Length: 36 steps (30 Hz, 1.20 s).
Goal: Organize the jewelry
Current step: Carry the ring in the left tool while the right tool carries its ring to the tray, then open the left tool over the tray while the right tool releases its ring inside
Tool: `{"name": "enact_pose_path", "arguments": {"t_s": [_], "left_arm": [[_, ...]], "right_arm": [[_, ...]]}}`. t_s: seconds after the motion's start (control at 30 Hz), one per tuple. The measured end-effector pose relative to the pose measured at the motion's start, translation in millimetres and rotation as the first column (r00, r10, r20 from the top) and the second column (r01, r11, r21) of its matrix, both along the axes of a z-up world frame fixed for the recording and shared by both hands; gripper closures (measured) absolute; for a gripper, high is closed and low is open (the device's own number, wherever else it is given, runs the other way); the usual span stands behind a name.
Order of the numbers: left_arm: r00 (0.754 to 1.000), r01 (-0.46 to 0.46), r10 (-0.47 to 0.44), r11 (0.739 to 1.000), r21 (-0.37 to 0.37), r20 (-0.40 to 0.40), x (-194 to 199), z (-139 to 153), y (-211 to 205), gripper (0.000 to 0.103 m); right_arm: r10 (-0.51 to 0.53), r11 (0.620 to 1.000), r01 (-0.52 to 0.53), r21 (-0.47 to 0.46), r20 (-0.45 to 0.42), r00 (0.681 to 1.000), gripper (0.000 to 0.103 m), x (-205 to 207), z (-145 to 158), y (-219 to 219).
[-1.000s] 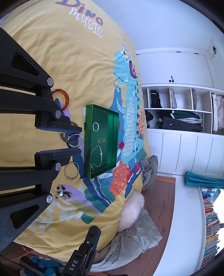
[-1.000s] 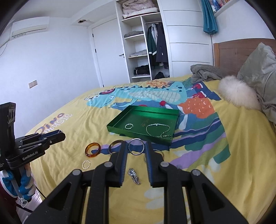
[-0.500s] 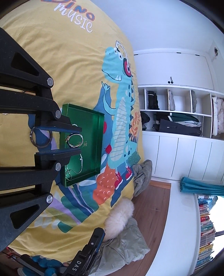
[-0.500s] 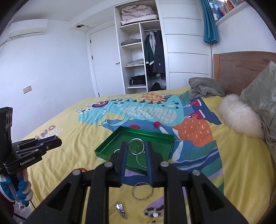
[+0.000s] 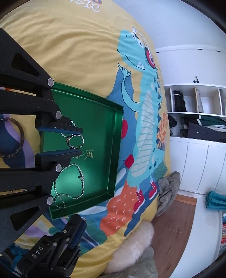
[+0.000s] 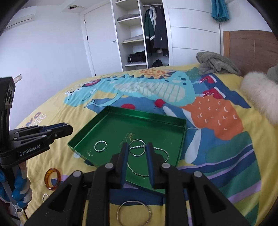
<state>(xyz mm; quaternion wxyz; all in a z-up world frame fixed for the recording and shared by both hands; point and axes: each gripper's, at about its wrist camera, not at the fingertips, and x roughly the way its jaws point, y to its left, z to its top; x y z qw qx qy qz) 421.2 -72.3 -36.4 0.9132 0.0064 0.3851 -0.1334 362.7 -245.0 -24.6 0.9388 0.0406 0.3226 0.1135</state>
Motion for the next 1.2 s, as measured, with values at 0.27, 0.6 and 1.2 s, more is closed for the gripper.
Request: {"name": "enact_pose_path", "arguments": {"t_s": [0.27, 0.6, 1.2], "left_arm": [[0.993, -0.022, 0.029, 0.998, 0.060, -0.118, 65, -56, -30, 0.086], [0.989, -0.022, 0.045, 0.987, 0.157, -0.142, 85, -84, -51, 0.086], [0.997, -0.080, 0.082, 0.993, 0.091, -0.016, 26, 25, -3, 0.059]], "right_arm": [[0.032, 0.999, -0.036, -0.025, -0.146, 0.989, 0.084, 61, -70, 10], [0.052, 0.993, -0.072, -0.098, -0.193, 0.980, 0.084, 69, -94, 15], [0.017, 0.996, -0.027, -0.090, -0.113, 0.993, 0.081, 19, -11, -5]]}}
